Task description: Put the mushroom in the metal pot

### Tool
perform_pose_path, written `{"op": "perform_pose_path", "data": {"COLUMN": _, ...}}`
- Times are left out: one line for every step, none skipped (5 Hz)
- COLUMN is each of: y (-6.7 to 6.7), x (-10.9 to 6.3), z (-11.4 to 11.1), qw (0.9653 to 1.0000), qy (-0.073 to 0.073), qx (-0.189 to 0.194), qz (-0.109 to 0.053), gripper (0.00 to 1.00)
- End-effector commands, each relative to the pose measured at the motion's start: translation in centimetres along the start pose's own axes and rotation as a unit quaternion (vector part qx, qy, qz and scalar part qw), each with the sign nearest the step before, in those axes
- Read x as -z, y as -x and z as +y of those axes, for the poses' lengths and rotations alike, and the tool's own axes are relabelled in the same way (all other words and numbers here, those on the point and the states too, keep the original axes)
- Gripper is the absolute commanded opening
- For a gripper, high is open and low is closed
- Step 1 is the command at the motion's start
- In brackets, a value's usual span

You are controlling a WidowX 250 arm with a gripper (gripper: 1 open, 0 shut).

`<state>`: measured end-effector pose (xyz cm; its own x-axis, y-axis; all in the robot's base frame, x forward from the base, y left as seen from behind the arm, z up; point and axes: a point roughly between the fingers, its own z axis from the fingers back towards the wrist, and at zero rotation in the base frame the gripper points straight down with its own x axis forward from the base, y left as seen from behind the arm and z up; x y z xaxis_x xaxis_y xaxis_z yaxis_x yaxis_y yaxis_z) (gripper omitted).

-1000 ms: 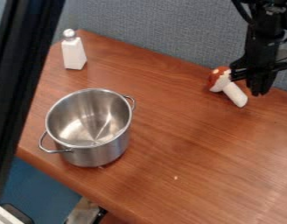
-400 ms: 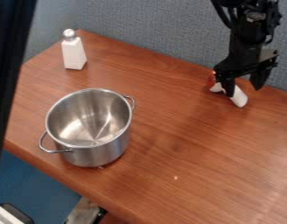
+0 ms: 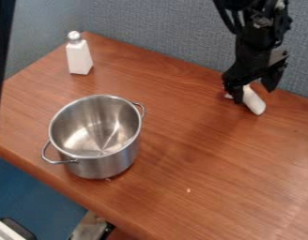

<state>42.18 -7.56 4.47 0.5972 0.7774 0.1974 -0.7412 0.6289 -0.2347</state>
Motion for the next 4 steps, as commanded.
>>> {"op": "perform_pose_path", "data": {"y": -0.3, "x": -3.1, "z": -1.4, "qw": 0.9984, "qy": 0.038, "qx": -0.032, "qz": -0.027, "gripper": 0.0}}
{"op": "perform_pose_path", "data": {"y": 0.5, "x": -3.2, "z": -1.1, "qw": 0.997, "qy": 0.05, "qx": -0.026, "qz": -0.053, "gripper": 0.0}}
{"op": "perform_pose_path", "data": {"y": 0.9, "x": -3.4, "z": -0.9, "qw": 0.9946, "qy": 0.062, "qx": -0.034, "qz": -0.076, "gripper": 1.0}}
{"op": "perform_pose_path", "data": {"y": -0.3, "x": -2.3, "z": -1.1, "qw": 0.9954, "qy": 0.086, "qx": 0.013, "qz": -0.041, "gripper": 0.0}}
